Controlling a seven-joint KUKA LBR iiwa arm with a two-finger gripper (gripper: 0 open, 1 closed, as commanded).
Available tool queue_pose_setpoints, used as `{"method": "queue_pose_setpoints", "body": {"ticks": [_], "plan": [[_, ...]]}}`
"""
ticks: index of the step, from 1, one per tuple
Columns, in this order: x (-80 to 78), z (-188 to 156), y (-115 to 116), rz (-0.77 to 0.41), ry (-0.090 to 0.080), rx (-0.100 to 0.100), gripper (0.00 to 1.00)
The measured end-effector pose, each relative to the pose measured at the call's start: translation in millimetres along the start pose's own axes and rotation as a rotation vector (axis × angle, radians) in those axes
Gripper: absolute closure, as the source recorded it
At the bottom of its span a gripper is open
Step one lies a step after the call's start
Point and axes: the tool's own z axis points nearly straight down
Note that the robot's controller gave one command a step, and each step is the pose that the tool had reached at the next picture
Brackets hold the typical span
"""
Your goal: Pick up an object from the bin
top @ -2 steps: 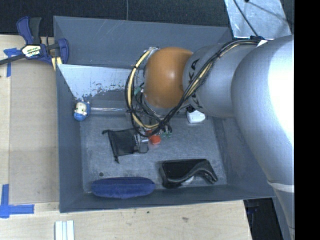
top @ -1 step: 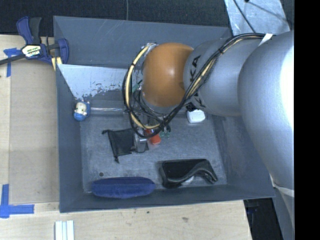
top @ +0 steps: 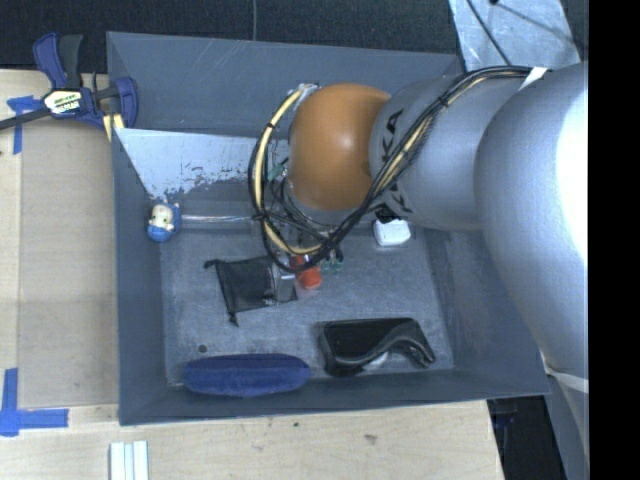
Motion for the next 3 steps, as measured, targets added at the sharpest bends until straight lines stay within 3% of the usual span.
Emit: {"method": "queue_pose_setpoints", "body": {"ticks": [1,2,3], "plan": [[10.3,31.0,3.1,0.121,0.005,0.001,0.00],[9.6,30.5,2.7,0.121,0.004,0.000,0.00],[8.5,29.3,2.5,0.122,0.001,0.000,1.00]]}}
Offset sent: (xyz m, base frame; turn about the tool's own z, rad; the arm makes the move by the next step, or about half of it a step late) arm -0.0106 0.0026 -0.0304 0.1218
